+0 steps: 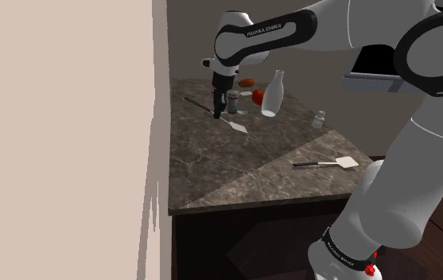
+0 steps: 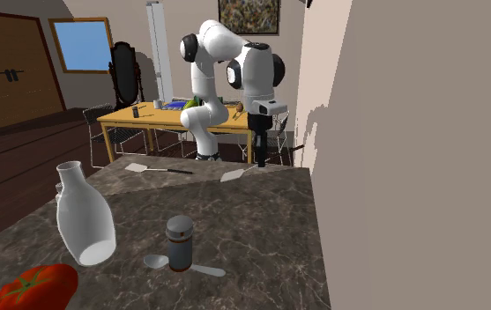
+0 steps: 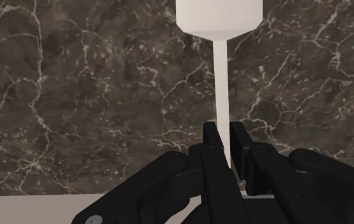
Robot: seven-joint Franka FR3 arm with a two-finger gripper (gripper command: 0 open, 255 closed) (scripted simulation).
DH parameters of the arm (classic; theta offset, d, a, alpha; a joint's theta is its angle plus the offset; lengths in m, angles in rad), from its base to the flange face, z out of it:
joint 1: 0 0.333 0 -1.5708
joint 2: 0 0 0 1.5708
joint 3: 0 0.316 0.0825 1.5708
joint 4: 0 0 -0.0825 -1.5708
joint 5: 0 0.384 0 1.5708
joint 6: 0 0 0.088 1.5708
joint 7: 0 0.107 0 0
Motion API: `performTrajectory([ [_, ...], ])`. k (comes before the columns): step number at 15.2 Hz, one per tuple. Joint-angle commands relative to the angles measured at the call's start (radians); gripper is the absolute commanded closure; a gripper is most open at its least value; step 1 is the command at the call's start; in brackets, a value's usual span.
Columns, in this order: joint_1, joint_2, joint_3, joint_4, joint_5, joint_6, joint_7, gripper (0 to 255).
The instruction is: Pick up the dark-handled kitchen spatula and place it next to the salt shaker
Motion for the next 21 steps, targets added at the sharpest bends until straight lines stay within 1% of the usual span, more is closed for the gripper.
performTrajectory([
  [1,0.001,-0.006,0.001,0.021,-0.002,-0.027,0.004,255],
  [5,0.001,-0.013,0.001,0.057,-0.004,-0.070,0.007,255],
  [13,-0.075,-0.174,-0.081,-0.120,-0.037,-0.058,-0.138,255],
  [21,-0.158,-0.287,-0.184,-0.221,-0.089,-0.071,-0.297,255],
])
